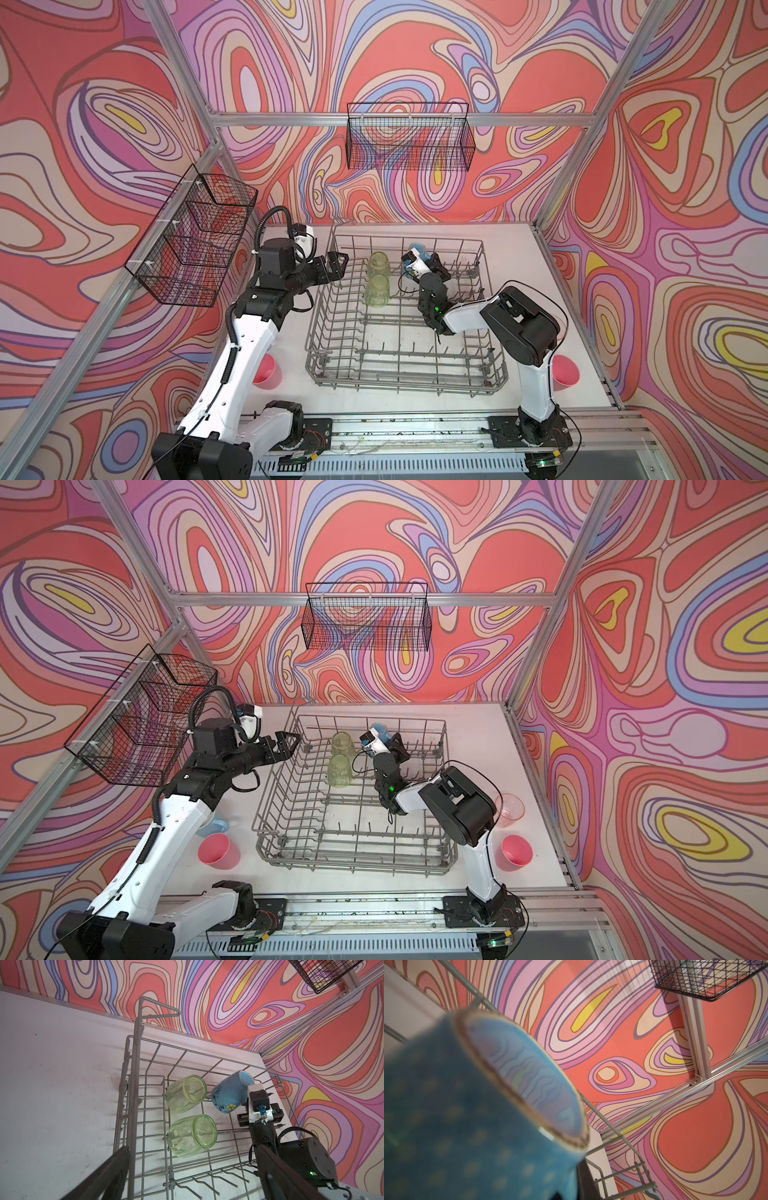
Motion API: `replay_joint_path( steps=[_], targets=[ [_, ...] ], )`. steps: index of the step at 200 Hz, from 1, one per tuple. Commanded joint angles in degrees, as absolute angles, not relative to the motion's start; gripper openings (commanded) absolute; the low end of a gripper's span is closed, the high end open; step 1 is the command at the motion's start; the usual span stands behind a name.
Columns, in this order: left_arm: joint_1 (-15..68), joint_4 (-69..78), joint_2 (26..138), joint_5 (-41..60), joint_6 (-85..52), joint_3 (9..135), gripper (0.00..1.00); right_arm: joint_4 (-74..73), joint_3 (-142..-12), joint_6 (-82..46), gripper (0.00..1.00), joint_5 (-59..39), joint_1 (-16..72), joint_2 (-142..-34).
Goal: Load the cups into the dish rack
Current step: 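Open the right gripper and lift it away from the mug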
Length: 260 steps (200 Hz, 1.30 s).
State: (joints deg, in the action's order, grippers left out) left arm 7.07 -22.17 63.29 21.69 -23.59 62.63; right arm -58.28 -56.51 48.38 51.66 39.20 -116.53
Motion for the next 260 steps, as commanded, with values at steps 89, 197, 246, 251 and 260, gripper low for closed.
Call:
replay_joint_path(
  steps=[89, 197, 246, 251, 260],
  targets=[
    [6.7, -20.5, 62.9, 22.6, -23.2, 62.2, 0.97, -52.9, -54.9, 46.3, 0.0, 47.2, 41.4, -118.4],
    [6.8, -20.7, 62.5, 22.1, -23.0, 62.1, 0.97, -45.9, -55.5, 42.2, 0.39, 45.3, 41.5, -108.7],
    [6.8, -20.8, 62.0, 21.9, -22.9, 62.1, 0.96, -44.2, -55.0, 43.5, 0.48, 44.5, 41.5, -105.6],
    [6.8, -20.8, 61.9, 22.0, -22.8, 62.1, 0.97, -43.9, -54.9, 43.2, 0.48, 44.2, 41.4, -105.1],
    [6.8, -20.8, 61.8, 21.9, -22.9, 62.2, 0.97, -43.2, -54.5, 42.4, 0.5, 43.8, 41.5, -104.2]
  ],
)
